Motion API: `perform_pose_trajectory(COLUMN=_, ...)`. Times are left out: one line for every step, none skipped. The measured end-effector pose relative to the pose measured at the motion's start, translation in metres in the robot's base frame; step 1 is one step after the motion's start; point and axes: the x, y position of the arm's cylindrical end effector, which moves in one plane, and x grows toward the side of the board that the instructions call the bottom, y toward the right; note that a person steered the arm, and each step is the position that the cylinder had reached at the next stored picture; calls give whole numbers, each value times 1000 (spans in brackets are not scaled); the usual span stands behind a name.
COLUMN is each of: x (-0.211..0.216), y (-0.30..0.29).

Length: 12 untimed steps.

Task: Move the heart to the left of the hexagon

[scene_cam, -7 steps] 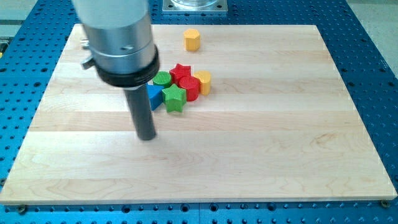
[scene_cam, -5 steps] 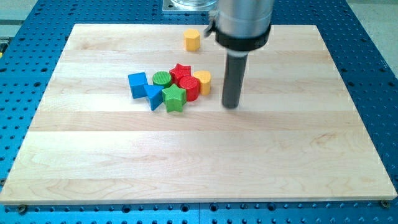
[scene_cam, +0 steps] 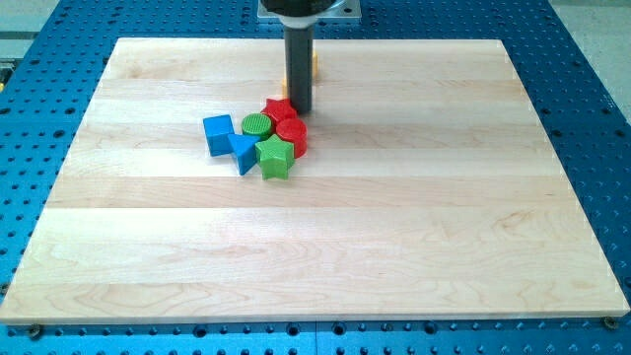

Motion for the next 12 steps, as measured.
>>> perform_pose_trajectory(x=-8, y=9)
perform_pose_trajectory(x=-8, y=9)
perform_pose_trajectory(x=-21, y=8)
perform_pose_trajectory(x=-25, y=9)
perform_pose_trajectory(x=-25, y=9)
perform_pose_trajectory(x=15, y=21)
perform_pose_trajectory(x=34, y=24)
perform_pose_trajectory(x=35, y=21)
perform_pose_trajectory(x=37, y=20)
perform_pose_trajectory(x=68, y=37)
perform_pose_trajectory(x=114, y=63)
perform_pose_trajectory(x=151, y=15)
